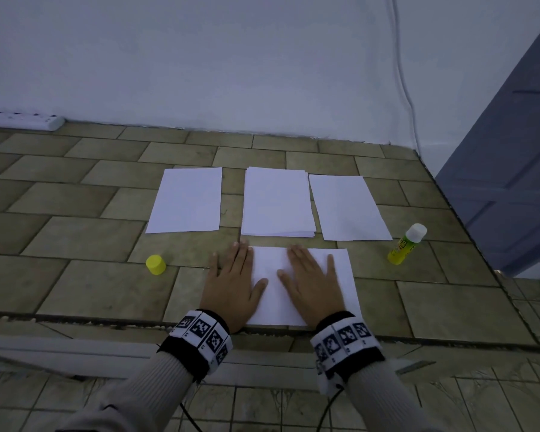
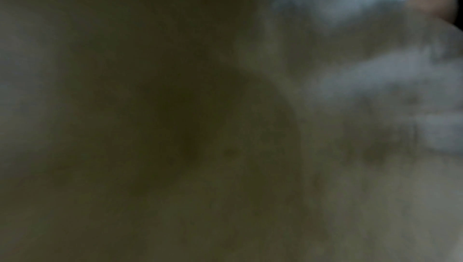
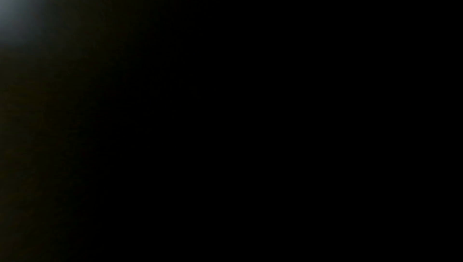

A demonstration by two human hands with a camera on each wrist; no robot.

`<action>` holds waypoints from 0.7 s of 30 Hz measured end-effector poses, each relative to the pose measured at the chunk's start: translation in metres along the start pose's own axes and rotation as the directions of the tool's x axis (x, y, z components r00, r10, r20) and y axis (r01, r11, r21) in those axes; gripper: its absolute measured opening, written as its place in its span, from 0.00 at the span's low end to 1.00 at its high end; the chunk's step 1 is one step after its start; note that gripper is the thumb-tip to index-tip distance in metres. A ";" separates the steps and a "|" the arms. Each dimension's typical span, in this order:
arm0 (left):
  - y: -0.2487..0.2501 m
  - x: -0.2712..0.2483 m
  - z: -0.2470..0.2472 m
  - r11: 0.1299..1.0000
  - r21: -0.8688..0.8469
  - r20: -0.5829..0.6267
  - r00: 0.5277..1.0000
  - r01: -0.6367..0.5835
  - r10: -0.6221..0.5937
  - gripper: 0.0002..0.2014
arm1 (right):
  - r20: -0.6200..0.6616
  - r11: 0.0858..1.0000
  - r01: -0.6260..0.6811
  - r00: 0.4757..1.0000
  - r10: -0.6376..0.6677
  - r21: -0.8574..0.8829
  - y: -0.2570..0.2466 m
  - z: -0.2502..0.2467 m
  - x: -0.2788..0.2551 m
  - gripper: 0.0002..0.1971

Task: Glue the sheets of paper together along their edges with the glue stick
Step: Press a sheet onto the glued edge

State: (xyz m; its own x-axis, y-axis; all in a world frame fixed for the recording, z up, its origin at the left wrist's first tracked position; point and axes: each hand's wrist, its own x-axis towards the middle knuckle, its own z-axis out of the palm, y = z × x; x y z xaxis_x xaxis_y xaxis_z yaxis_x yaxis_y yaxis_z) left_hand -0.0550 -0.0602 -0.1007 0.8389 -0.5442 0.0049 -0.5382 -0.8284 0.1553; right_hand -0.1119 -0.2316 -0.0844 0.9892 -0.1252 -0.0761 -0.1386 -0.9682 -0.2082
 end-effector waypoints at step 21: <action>-0.004 0.000 0.001 0.999 0.025 -0.011 0.999 -0.041 0.041 0.39 | -0.019 0.992 0.116 0.993 -0.115 0.043 -0.041 -0.003 -0.006 0.48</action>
State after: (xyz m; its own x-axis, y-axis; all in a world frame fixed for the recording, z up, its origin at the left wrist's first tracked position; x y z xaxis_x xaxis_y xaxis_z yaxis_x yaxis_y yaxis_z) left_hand -0.0535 -0.0572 -0.1025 0.8171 -0.5760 0.0225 -0.5736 -0.8087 0.1300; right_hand -0.1119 -0.1918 -0.0721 0.9993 -0.0167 -0.0330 -0.0246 -0.9661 -0.2570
